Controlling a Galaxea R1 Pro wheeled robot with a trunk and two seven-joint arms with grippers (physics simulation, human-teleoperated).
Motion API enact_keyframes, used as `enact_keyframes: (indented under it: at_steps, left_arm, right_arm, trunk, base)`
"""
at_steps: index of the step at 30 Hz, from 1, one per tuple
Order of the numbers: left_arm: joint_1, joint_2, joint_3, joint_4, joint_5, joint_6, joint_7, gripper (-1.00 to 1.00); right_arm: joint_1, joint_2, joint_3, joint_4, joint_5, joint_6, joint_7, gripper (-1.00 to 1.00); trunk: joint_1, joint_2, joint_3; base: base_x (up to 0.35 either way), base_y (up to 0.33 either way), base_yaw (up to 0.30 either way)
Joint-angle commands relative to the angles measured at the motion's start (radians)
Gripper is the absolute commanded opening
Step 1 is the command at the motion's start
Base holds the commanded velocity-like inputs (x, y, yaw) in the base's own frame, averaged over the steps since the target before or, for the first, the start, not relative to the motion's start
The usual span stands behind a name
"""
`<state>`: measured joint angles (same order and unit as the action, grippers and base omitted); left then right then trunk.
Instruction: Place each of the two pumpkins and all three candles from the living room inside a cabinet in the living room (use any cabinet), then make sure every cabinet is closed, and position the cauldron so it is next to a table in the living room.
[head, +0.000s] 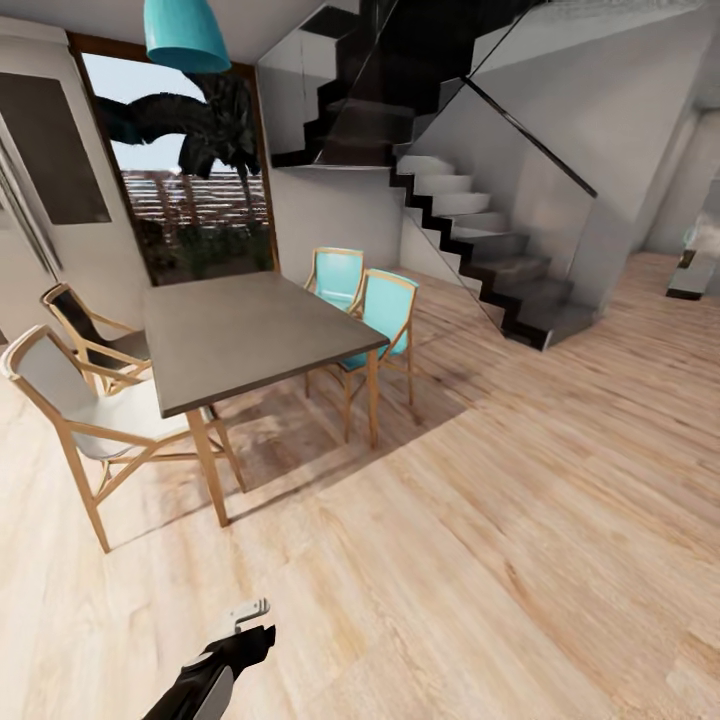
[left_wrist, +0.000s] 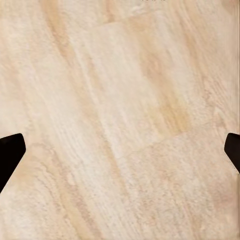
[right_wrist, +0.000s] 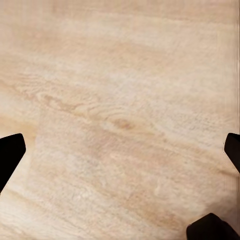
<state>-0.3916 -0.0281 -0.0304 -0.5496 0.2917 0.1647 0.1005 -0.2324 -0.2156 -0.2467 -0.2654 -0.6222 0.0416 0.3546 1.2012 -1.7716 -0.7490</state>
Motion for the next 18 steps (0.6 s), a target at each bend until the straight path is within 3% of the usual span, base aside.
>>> enact_keyframes:
  at_steps: [1,18]
  left_arm:
    - [0.000,0.000,-0.003,-0.003,0.009,0.005,0.007,1.00]
    - [-0.001,0.001,-0.003,-0.003,0.009,0.006,0.007,1.00]
  right_arm:
    - [-0.001,0.000,-0.003,0.001,-0.008,0.004,0.005,1.00]
    - [-0.001,-0.001,-0.006,0.002,-0.010,0.004,0.004,1.00]
  trunk:
    - [0.000,0.000,-0.001]
    - [0.000,0.000,-0.001]
  base:
    - [0.101,0.000,-0.259]
    - [0.026,0.000,-0.271]
